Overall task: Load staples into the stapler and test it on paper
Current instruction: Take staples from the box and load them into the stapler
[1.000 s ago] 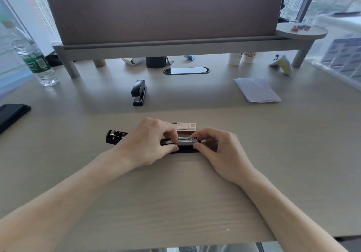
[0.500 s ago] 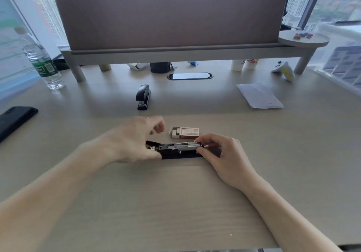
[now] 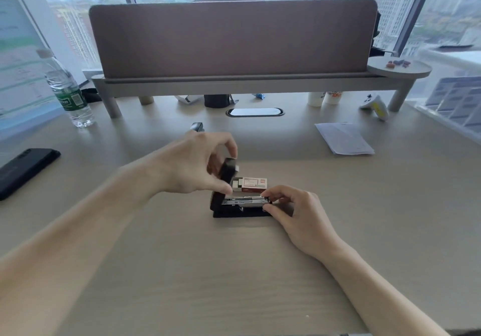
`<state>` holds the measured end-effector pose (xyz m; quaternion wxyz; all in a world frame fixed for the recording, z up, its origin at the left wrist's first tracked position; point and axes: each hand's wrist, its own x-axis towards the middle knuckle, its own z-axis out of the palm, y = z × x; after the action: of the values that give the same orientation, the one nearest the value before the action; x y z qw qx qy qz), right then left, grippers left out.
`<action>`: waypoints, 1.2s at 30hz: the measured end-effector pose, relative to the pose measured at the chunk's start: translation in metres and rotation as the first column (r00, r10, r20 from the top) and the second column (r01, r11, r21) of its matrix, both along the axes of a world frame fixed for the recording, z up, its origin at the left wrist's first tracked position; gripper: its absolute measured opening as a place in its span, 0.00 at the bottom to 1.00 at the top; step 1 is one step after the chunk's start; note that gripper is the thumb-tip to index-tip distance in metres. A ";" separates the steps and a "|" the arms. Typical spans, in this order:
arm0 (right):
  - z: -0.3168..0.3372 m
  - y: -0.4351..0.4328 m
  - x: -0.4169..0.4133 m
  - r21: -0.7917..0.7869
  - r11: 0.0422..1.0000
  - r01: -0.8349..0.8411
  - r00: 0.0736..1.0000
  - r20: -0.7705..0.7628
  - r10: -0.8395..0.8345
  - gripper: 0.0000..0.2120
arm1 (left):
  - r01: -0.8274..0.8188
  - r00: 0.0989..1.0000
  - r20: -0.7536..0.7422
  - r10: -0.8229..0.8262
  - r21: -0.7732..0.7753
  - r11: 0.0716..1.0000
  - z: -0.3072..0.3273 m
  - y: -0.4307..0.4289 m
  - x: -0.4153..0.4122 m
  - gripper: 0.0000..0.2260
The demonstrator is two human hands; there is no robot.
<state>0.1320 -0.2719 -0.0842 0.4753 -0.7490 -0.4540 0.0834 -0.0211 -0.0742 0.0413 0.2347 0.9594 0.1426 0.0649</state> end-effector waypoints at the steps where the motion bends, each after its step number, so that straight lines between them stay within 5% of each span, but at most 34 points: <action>1: 0.000 0.000 0.000 0.009 1.000 -0.001 1.000 -0.016 0.001 0.14 | 0.010 1.000 0.015 -0.010 -0.037 0.999 -0.006 -0.005 0.006 0.20; 5: 0.000 -0.001 0.001 0.016 1.000 -0.017 0.998 -0.057 0.017 0.28 | 0.025 0.998 0.058 -0.020 -0.075 0.997 -0.038 -0.024 0.021 0.14; 13: -0.002 -0.001 0.001 0.001 0.999 -0.041 0.998 -0.056 0.041 0.30 | 0.061 0.987 0.147 -0.060 0.002 0.998 -0.084 -0.031 0.019 0.19; 19: 0.006 -0.002 0.005 0.093 0.995 0.044 0.953 -0.304 -0.014 0.12 | 0.016 0.974 0.227 -0.010 -0.029 0.999 -0.100 -0.032 0.008 0.21; 26: 0.010 0.014 0.004 -0.003 0.993 0.116 0.941 -0.319 -0.111 0.12 | -0.120 0.889 0.386 0.248 -0.327 0.937 -0.110 -0.028 -0.002 0.06; 36: 0.010 0.014 0.009 -0.013 0.995 0.102 0.943 -0.317 -0.101 0.04 | -0.115 0.899 0.370 0.234 -0.317 0.942 -0.114 -0.026 0.002 0.06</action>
<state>0.1414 -0.2581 -0.0741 0.5471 -0.7474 -0.3326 0.1773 -0.0191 -0.0999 -0.0723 0.3886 0.8641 0.1856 0.2604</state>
